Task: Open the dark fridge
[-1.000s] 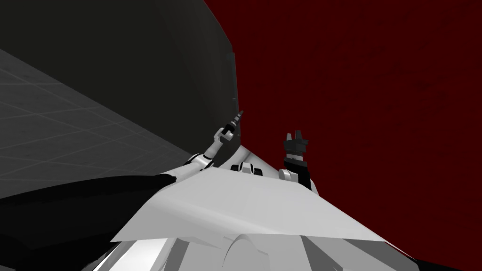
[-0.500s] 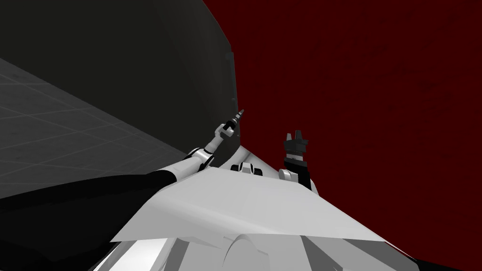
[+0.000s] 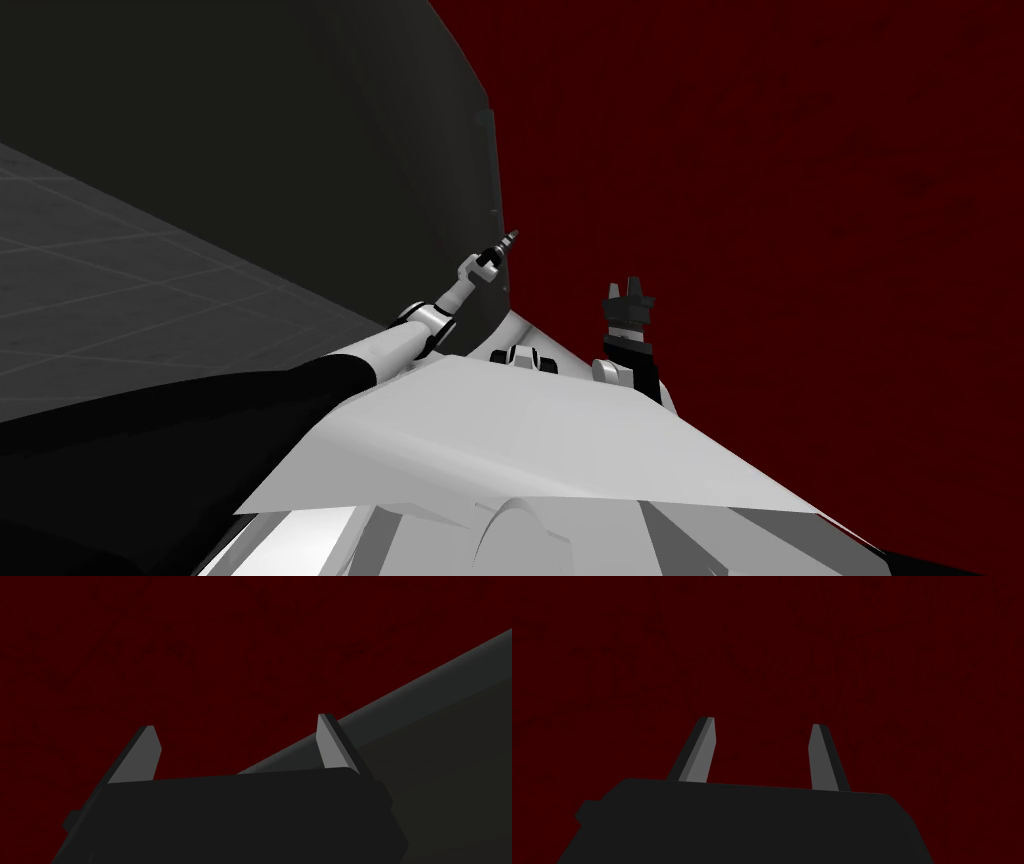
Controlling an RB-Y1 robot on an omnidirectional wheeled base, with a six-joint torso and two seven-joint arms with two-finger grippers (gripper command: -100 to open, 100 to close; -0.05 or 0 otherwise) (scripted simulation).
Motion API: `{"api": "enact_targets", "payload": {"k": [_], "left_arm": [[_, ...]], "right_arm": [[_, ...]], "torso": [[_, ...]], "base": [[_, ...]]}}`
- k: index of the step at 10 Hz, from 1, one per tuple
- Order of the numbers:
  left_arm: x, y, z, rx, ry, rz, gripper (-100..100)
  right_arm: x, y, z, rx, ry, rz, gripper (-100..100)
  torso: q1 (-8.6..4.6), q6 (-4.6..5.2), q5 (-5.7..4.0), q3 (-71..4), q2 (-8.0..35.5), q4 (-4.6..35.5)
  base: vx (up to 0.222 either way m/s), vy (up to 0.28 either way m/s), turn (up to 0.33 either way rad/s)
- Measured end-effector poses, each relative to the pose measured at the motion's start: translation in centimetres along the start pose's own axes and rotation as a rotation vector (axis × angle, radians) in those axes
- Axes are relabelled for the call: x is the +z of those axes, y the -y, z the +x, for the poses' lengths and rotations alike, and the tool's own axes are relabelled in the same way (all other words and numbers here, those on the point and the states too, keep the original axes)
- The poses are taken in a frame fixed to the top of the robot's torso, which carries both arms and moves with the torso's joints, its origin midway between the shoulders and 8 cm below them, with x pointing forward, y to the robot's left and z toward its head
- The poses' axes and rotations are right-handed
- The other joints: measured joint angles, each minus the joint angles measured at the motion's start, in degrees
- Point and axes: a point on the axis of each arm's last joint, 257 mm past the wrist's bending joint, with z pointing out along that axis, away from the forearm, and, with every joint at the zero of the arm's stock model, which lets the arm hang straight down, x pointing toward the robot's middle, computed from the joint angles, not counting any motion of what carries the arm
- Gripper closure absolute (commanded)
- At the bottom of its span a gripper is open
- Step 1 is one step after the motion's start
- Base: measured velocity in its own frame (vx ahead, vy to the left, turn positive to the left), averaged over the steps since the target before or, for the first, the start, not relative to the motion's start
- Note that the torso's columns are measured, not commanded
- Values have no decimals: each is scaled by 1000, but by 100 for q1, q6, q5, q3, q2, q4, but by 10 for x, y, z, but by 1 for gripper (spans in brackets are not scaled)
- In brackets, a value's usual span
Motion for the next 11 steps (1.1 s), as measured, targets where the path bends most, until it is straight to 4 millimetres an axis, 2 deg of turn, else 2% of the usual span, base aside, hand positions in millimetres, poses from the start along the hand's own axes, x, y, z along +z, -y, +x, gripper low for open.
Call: {"api": "enact_targets", "payload": {"k": [5, 8, 11], "left_arm": [[23, -10, -31, 51, 14, -82, -100], [34, -18, -65, 90, 39, -159, -100], [43, -15, -93, 117, 68, -200, -100]], "right_arm": [[0, 0, 0, 0, 0, 0, 0], [0, 0, 0, 0, 0, 0, 0], [0, 0, 0, 0, 0, 0, 0]], "torso": [[1, 0, 0, 5, 8, 3], [0, 0, 0, 0, 0, 0], [0, 1, 0, 5, 8, 3]], "base": [[23, -4, -8], [36, -6, -10], [24, -3, -11]]}}
